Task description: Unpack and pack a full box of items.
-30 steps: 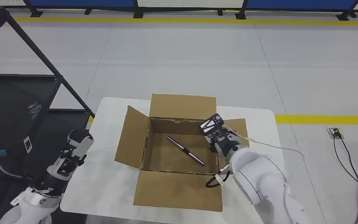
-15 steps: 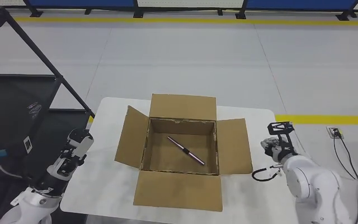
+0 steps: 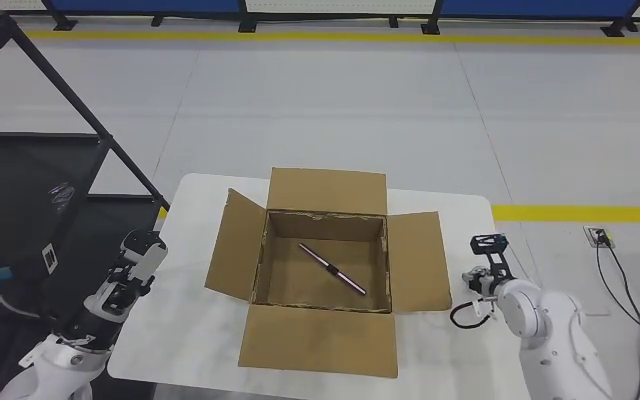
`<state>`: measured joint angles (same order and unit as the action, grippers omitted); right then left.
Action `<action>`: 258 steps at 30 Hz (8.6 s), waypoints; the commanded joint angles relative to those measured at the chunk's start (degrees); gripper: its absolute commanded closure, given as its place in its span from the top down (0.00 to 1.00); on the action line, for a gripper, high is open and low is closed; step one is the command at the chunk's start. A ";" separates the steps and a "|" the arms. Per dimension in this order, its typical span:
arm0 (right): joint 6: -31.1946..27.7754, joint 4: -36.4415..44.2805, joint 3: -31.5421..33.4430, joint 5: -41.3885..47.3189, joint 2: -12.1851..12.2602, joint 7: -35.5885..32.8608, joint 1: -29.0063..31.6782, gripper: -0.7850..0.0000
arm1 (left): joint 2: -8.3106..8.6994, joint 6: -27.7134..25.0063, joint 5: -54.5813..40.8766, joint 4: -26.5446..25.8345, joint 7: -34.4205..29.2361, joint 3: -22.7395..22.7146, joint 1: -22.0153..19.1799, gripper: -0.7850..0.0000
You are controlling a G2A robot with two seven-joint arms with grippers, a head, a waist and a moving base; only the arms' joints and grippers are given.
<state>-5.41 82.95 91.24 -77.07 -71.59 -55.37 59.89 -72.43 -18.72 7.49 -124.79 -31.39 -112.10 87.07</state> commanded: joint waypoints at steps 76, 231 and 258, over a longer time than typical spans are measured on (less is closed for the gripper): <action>-7.71 -52.10 -61.76 19.99 -24.09 5.84 -43.44 0.33 | 0.91 -1.01 -3.55 6.72 1.28 -4.52 2.78 1.00; -6.15 30.77 3.39 32.67 1.05 1.68 13.72 1.00 | 0.91 -1.01 -3.55 6.72 1.28 -4.52 2.78 1.00; -7.08 26.38 7.84 21.63 2.96 -3.58 17.57 1.00 | 1.47 0.20 -4.93 8.51 1.93 -3.88 1.90 1.00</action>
<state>-11.23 110.43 98.88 -55.19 -68.79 -58.28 77.51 -71.03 -18.64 2.68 -116.33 -29.37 -115.98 89.14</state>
